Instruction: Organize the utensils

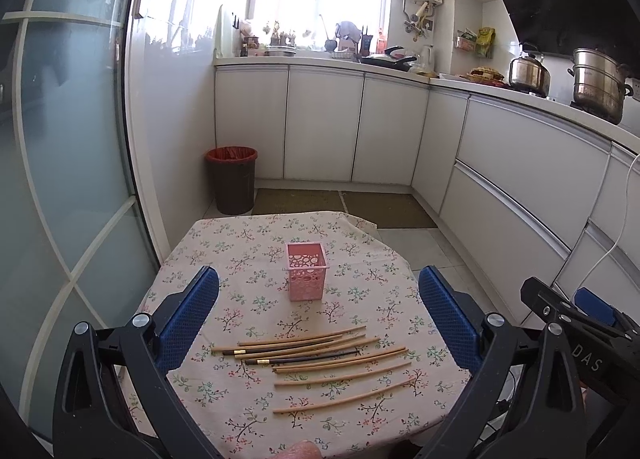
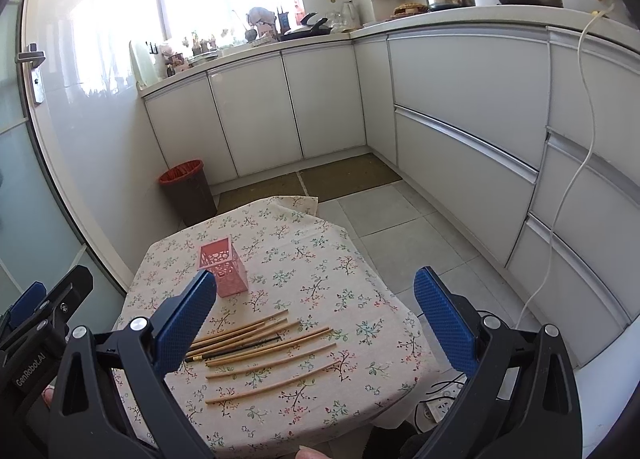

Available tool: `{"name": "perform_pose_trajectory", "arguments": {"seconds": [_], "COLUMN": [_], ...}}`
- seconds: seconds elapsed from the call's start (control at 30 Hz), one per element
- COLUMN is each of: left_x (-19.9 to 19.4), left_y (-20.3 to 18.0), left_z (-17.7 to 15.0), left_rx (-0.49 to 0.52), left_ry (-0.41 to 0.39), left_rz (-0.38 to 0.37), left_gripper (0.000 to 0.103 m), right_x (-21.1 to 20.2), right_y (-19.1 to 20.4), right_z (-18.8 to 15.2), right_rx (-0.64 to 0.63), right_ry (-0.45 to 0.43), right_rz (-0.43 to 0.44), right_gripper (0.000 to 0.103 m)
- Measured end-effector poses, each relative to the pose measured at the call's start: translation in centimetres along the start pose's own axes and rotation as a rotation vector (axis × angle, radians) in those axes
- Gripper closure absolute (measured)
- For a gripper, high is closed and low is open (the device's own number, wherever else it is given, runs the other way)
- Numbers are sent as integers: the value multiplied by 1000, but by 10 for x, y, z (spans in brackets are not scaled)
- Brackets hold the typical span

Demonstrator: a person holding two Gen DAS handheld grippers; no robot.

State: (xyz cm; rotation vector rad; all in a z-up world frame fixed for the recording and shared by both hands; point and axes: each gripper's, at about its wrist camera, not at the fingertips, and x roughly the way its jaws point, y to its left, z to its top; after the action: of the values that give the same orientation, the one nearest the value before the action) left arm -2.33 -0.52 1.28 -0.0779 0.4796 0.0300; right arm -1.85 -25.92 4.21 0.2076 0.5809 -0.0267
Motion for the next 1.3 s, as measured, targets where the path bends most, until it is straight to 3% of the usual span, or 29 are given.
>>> {"name": "perform_pose_trajectory", "arguments": {"seconds": [1.0,1.17,1.3], "left_x": [-3,9,45], "left_y": [-7,1,19], "left_z": [-3,-3,3], "left_rx": [14,-6,-54], "left_ry": [4,43,148], "left_rz": [0,4,-29], "left_gripper": [7,7,7], "right_x": [-3,2,27], "right_y": [-4,-12,-24], "right_z": [0,0,-2], "right_rx": [4,16,68], "right_ry": [-3,24,114], "right_rz": [1,6,48], "right_gripper": [7,7,7]}}
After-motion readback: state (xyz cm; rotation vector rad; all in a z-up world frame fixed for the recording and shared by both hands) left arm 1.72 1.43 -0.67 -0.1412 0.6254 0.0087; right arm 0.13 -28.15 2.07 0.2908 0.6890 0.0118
